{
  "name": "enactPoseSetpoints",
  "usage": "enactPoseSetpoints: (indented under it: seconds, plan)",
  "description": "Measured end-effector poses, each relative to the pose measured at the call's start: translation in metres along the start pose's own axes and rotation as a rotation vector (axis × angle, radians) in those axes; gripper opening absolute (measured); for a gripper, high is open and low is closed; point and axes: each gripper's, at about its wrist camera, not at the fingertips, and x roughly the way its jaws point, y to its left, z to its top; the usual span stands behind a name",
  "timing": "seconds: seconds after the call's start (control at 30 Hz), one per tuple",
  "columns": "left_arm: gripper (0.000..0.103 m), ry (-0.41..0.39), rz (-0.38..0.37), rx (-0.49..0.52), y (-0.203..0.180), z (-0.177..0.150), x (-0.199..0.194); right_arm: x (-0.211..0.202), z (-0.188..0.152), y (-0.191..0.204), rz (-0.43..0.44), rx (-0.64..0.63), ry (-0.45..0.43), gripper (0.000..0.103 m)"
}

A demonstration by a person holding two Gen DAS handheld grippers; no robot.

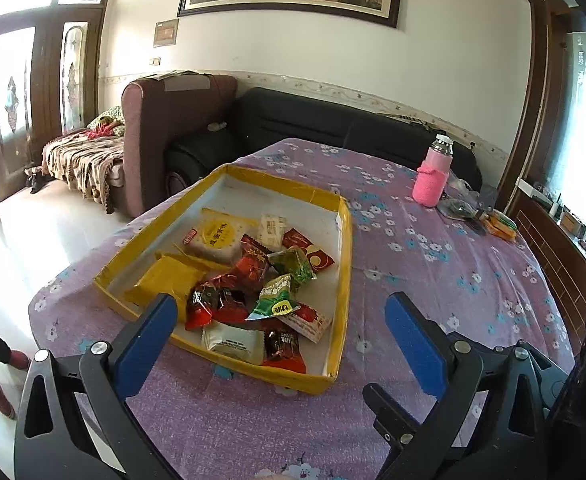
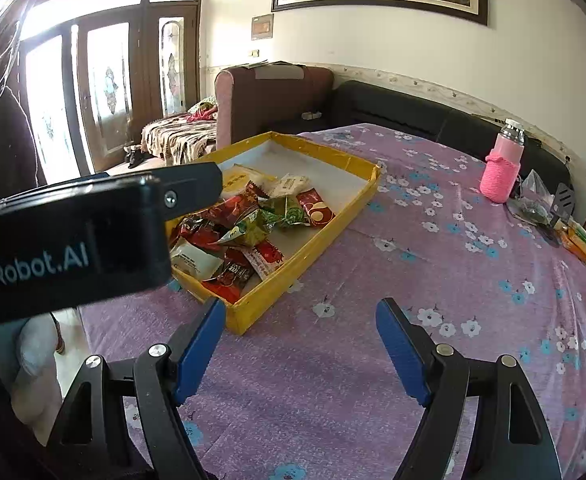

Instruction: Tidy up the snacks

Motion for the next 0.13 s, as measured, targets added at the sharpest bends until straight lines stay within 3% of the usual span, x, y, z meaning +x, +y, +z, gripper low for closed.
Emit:
enactPoseSetpoints:
  seconds: [0.13]
  plan:
    - [0.103, 0.001, 0.005, 0.025, -0.0037, -0.0003, 0.0001, 0.0027, 0.0002, -0.0055, 0.008, 0.023, 0.006, 0.079]
